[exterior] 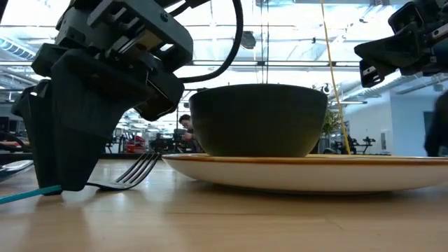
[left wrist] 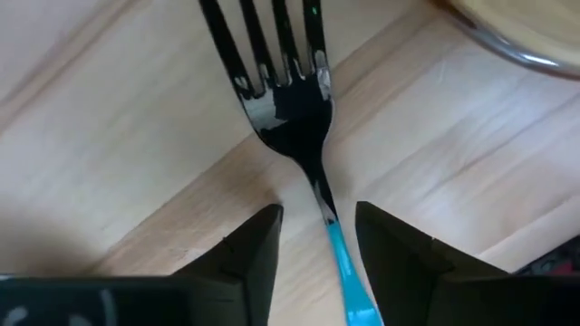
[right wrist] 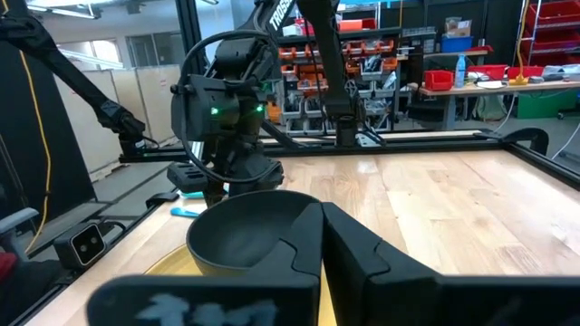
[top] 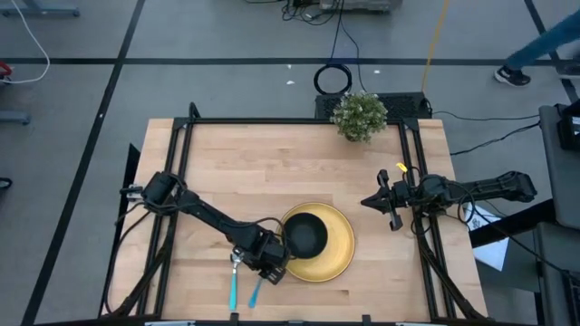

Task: Set table place
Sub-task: Put the blue fork on the yellow plate to the right of the black bowl

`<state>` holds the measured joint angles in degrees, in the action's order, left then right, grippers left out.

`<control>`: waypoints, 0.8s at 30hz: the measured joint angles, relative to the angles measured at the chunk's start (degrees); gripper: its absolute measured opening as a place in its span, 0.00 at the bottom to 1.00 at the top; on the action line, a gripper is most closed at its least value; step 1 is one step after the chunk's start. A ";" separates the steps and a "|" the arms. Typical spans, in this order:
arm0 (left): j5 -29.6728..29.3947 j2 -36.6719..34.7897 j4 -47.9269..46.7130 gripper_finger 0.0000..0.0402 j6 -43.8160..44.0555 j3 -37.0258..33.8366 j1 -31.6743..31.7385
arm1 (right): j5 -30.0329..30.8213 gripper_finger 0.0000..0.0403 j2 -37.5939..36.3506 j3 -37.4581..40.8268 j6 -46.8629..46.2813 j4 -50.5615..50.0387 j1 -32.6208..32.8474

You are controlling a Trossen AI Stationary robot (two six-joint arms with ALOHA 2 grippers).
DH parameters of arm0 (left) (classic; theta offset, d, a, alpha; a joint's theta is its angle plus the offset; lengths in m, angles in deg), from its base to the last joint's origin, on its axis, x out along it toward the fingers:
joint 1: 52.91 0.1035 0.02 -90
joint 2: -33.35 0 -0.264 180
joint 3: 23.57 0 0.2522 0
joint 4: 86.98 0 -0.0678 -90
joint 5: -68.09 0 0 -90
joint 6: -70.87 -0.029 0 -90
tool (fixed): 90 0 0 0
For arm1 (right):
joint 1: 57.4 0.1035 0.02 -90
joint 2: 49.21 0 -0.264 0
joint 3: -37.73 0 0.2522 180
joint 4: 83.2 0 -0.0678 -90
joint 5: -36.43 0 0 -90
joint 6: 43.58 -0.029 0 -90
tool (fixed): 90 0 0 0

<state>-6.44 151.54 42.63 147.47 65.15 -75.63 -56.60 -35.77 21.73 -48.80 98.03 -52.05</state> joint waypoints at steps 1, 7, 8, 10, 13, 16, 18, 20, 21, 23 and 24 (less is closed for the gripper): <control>-0.01 0.00 -0.09 0.35 -0.03 -0.02 0.00 | 0.00 0.00 0.04 0.00 0.02 -0.01 0.00; -0.16 0.00 -0.42 0.15 -2.47 -0.22 0.04 | 0.00 0.00 0.08 0.00 0.30 -0.32 0.00; -0.23 0.00 -0.14 0.11 -3.27 -0.22 0.05 | 0.00 0.00 0.08 0.00 0.32 -0.32 0.01; -0.49 0.00 0.01 0.04 -5.49 -0.22 0.03 | 0.00 0.00 0.08 0.00 0.32 -0.30 0.01; -1.43 0.00 0.41 0.03 -10.35 -0.22 -0.34 | 0.00 0.00 0.08 0.00 0.32 -0.30 0.01; -1.60 -0.31 0.63 0.03 -13.06 -0.25 -0.42 | 0.00 0.00 0.08 0.00 0.32 -0.30 0.00; -1.67 -0.73 0.73 0.02 -13.82 -0.29 -0.42 | 0.00 0.00 0.08 0.00 0.32 -0.30 0.01; -2.83 -2.40 0.73 0.02 -14.43 -0.39 -0.59 | 0.00 0.00 0.08 0.00 0.32 -0.28 -0.01; -3.88 -2.99 0.71 0.02 -14.58 -0.41 -0.70 | 0.00 0.00 0.08 0.00 0.32 -0.28 0.01; -7.95 -4.77 0.40 0.02 -14.94 -0.62 -0.74 | 0.00 0.00 0.08 0.00 0.33 -0.28 0.01; -10.88 -5.90 -0.07 0.01 -15.06 -0.68 -0.63 | 0.00 0.00 0.08 0.00 0.32 -0.28 0.01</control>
<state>-17.32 145.64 42.56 132.41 64.47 -76.26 -56.60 -35.69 21.73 -48.48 97.76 -52.03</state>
